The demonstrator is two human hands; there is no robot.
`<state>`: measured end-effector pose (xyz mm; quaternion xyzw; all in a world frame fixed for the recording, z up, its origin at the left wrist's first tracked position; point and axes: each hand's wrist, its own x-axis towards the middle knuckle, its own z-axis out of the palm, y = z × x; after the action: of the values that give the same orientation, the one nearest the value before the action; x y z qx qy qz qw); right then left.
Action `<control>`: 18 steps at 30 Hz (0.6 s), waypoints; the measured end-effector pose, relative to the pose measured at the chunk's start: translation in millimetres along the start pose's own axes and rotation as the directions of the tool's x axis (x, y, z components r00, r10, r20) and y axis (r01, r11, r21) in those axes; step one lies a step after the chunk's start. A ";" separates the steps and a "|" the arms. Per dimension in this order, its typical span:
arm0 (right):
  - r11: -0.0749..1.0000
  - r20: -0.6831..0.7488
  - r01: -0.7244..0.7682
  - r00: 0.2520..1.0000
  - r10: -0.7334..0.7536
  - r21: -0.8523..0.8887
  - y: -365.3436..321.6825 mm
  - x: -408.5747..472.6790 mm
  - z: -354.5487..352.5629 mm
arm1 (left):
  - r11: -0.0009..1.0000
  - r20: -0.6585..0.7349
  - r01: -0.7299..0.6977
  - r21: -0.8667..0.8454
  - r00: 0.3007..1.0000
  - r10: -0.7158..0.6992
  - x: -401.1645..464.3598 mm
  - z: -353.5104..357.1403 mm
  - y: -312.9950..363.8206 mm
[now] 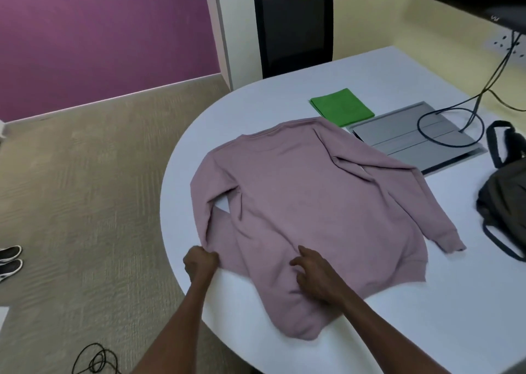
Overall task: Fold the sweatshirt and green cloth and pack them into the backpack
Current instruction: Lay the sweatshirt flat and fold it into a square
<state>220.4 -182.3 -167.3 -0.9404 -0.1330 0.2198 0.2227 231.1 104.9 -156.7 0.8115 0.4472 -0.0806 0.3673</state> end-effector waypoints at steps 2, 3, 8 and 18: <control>0.995 0.074 -0.026 0.997 0.033 -0.096 3.0 -11.5 0.7 | 0.996 -0.159 -0.070 -0.046 0.985 0.062 -1.6 -16.1 11.2; 0.990 0.103 -0.032 0.994 0.046 -0.137 5.0 -15.7 0.6 | 0.990 -0.262 -0.117 -0.075 0.961 0.094 -2.1 -25.6 19.0; 0.973 0.108 -0.038 0.992 0.064 -0.229 16.7 -28.8 6.6 | 0.943 -0.527 -0.330 -0.041 0.809 0.260 2.9 -60.8 36.2; 0.905 -0.102 0.320 0.927 -0.360 -0.281 -23.4 -60.6 51.1 | 0.942 -0.023 -0.332 0.051 0.942 0.334 -33.4 -2.5 24.3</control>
<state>140.1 -164.7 -175.8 -0.9375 -0.3056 0.0861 0.1422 230.1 76.3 -126.8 0.8850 0.3073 -0.0150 0.3495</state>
